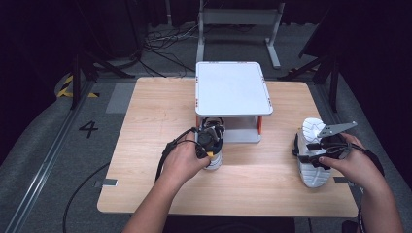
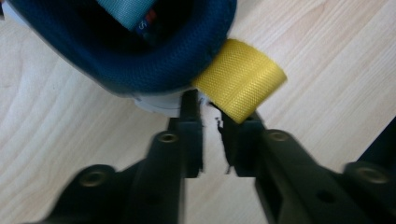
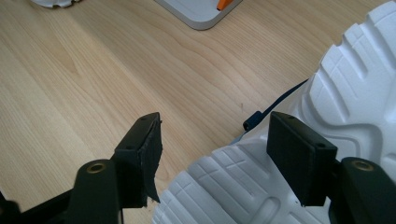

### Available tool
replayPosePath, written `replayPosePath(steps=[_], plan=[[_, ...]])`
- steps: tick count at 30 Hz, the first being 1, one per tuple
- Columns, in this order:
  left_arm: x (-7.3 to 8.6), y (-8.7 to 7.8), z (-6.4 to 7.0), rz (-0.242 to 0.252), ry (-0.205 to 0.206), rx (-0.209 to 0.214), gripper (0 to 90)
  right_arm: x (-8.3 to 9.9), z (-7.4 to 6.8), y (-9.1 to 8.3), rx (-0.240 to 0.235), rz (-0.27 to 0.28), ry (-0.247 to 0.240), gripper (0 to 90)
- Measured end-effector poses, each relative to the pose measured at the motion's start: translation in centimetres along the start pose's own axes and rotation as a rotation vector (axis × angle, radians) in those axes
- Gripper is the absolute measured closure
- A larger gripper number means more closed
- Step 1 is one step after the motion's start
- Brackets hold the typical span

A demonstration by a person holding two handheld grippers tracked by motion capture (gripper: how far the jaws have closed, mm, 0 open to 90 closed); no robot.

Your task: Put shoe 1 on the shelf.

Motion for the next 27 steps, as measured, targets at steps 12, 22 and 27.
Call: replayPosePath(steps=[12,22,27], plan=[[-2.4,-0.7,-0.8,0.085,-0.008,-0.015,89.8,1.5,-0.1,-0.5,0.019,-0.016,0.027,36.5],[-4.6,-0.5,-1.8,0.151,-0.024,-0.071,89.9,2.7,-0.2,-1.2,0.039,-0.021,0.054,36.5],[-5.2,-0.3,-2.5,0.180,-0.030,-0.115,89.8,3.2,-0.2,-1.3,0.040,-0.026,0.068,36.5]])
Point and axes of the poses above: each handheld gripper's, and its own axes: y roughly forward along the jaws, x roughly out of its underside, z roughly to its right, the point moved 8 cm from there along y, roughly forward along the jaws, and after that the axes turned 4 degrees about -y, right-handed, at the moved point
